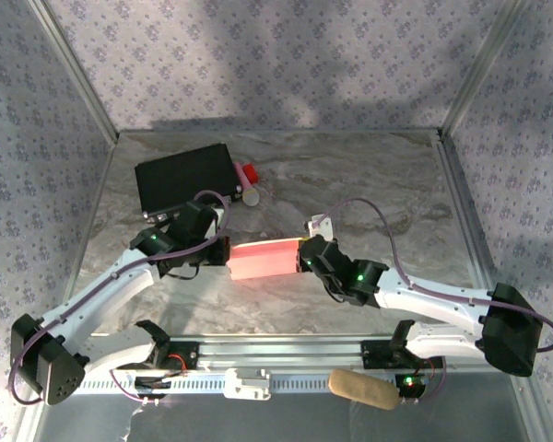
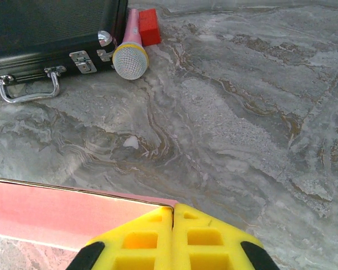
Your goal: Fold the paper box
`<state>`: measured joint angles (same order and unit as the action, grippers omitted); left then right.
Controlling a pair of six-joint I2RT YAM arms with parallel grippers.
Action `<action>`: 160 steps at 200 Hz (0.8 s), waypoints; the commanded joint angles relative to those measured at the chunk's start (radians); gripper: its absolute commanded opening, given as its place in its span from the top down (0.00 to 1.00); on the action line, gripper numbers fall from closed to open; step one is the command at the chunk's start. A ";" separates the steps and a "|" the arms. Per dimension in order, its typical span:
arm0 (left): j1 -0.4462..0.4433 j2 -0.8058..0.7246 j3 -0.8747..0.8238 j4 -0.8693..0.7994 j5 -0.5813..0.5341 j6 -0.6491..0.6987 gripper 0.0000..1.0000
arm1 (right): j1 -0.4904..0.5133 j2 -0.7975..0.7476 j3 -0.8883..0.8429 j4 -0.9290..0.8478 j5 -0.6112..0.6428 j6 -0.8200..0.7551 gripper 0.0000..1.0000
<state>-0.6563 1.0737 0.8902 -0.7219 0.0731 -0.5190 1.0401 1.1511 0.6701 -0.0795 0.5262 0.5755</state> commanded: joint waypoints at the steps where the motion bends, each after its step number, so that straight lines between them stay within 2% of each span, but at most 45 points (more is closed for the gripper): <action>1: -0.025 -0.006 -0.033 0.037 0.019 -0.009 1.00 | 0.023 0.010 -0.057 -0.036 -0.046 -0.023 1.00; 160: -0.022 0.030 0.086 -0.139 -0.106 0.073 1.00 | 0.005 -0.007 -0.005 -0.110 -0.073 -0.011 1.00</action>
<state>-0.6762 1.0958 0.9409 -0.8135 0.0055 -0.4709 1.0470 1.1221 0.6590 -0.0830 0.4850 0.5606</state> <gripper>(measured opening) 0.046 0.051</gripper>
